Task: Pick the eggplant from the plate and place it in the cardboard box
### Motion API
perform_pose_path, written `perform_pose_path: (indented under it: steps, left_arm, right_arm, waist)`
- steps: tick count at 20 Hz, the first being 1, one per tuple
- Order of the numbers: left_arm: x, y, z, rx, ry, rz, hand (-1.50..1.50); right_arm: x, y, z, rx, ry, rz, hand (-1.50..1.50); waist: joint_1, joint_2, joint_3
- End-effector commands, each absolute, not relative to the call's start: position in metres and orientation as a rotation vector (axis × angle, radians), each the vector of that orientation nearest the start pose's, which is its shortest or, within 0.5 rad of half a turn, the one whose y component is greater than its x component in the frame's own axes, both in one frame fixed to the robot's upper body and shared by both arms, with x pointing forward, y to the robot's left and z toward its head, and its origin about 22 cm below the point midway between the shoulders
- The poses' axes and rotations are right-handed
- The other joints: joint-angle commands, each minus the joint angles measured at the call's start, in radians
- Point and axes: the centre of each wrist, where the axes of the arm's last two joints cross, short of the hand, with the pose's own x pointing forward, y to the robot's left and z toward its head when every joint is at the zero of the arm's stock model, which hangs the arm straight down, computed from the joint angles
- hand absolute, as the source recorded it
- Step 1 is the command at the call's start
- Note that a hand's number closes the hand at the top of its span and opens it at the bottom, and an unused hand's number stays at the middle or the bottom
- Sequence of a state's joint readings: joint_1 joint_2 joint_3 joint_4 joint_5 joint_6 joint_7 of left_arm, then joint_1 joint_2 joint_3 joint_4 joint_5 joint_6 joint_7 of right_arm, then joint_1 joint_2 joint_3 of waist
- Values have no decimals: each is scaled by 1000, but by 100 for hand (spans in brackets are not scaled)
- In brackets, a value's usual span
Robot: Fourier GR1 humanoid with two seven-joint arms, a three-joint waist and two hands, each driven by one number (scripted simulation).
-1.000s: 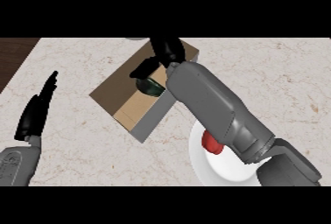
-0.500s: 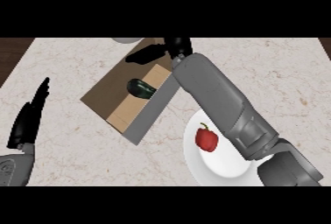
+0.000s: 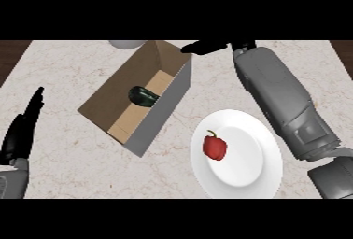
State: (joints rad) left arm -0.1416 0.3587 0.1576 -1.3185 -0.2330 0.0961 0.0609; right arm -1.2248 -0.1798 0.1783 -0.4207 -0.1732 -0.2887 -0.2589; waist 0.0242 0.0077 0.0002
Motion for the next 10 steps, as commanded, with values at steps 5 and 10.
perform_pose_path:
  steps: [5, 10]
  left_arm:
    - [273, 354, 8, 637, -1365, -200, 0]
    - [275, 340, 11, 643, -1371, -201, 0]
  right_arm:
    - [461, -247, 135, -227, -1835, 367, -150]
    - [453, -291, 139, -224, -1788, 466, -150]
  waist:
    - [-19, -2, 0]
    - [-18, -3, 0]
